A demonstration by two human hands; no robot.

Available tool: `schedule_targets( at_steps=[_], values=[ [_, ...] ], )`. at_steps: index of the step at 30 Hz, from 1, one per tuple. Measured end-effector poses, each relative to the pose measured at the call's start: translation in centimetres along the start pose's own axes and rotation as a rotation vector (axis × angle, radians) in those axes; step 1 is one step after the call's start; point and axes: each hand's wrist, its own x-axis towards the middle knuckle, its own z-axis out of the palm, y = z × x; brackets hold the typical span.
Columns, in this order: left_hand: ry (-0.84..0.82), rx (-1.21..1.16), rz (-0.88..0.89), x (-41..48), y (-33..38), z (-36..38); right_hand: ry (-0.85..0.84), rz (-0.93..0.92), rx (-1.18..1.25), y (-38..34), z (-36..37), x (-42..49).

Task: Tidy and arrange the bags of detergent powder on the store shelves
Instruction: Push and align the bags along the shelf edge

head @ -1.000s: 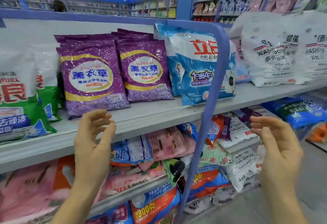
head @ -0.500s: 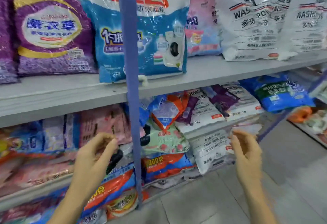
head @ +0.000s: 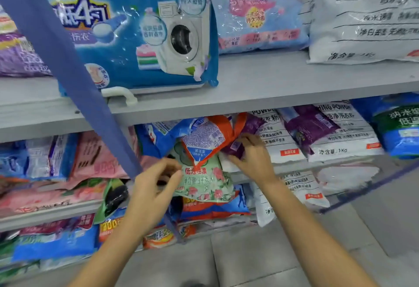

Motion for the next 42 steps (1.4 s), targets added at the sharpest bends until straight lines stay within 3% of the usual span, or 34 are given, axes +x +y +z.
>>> schedule_targets(
  at_steps=[3, 8, 12, 17, 23, 29, 35, 42],
  values=[
    [0.026, 0.236, 0.112, 2.4, -0.6, 2.0, 0.042, -0.024, -0.071, 0.6, 1.1, 0.1],
    [0.010, 0.931, 0.334, 7.0, -1.7, 5.6, 0.038, -0.115, -0.181, 1.5, 1.5, 0.0],
    [-0.066, 1.074, 0.360, 8.9, -3.6, 7.6, 0.097, -0.186, -0.200, 1.7, 1.4, 0.3],
    [-0.101, 1.142, 0.339, 9.7, -6.3, 7.9, 0.137, -0.270, -0.201, 3.2, -0.8, 1.3],
    [-0.149, 1.168, 0.266, 10.0, -6.4, 8.0, 0.250, -0.232, -0.008, 6.1, -6.0, -0.3],
    [-0.168, 1.243, 0.248, 10.0, -5.6, 8.3, 0.070, -0.019, -0.024, 8.5, -7.3, -4.2],
    [-0.210, 1.233, 0.206, 10.0, -4.9, 8.4, -0.058, -0.247, -0.489, 3.7, -4.0, -3.4],
    [-0.155, 0.873, 0.336, 8.7, -4.1, 7.1, -0.082, -0.343, -0.390, 1.6, -1.7, -1.6]
  ],
)
